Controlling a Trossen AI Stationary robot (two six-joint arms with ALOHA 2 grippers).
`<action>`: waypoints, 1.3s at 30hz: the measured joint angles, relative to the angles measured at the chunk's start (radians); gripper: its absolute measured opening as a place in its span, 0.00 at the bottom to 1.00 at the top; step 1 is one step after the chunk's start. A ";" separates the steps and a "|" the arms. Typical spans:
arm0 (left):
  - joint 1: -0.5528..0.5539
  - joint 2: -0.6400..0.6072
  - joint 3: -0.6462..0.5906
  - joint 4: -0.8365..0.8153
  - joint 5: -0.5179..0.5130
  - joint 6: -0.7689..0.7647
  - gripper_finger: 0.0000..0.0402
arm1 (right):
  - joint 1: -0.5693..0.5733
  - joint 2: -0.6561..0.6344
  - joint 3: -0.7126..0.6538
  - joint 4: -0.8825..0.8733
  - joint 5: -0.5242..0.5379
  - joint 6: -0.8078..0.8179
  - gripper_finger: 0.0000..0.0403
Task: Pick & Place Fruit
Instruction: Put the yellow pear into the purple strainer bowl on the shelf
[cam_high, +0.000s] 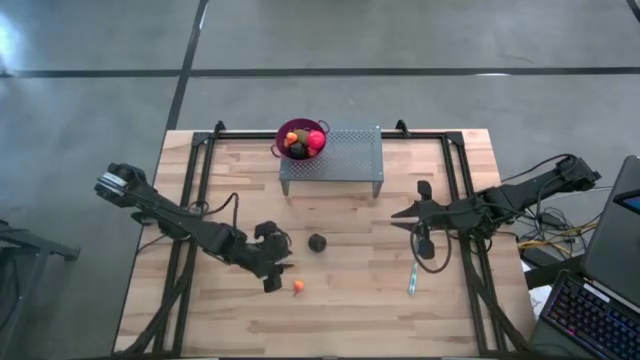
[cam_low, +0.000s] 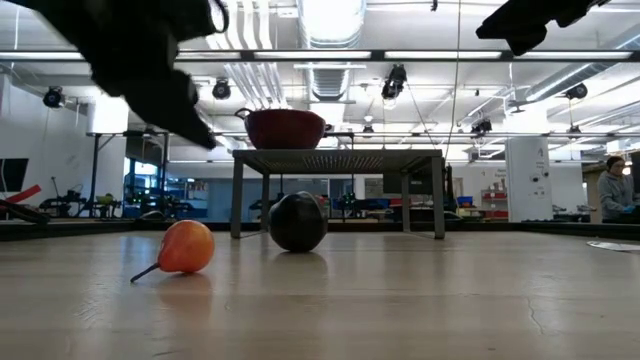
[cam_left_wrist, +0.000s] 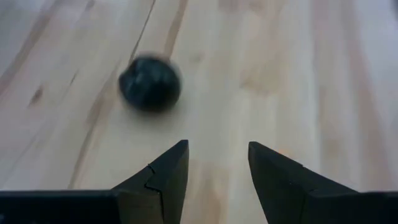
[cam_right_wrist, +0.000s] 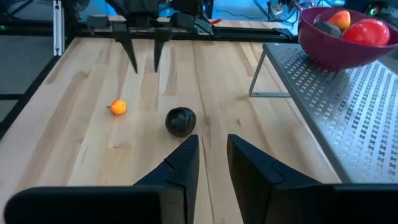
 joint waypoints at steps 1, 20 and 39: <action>0.000 0.000 -0.001 0.029 -0.001 0.002 0.43 | 0.000 -0.001 0.000 0.000 0.000 -0.013 0.21; -0.070 0.000 -0.005 0.069 0.138 0.117 0.68 | 0.000 -0.001 0.000 0.000 -0.001 -0.023 0.33; -0.143 0.133 -0.010 0.169 0.052 0.191 0.67 | 0.000 -0.001 0.000 0.000 -0.001 -0.024 0.42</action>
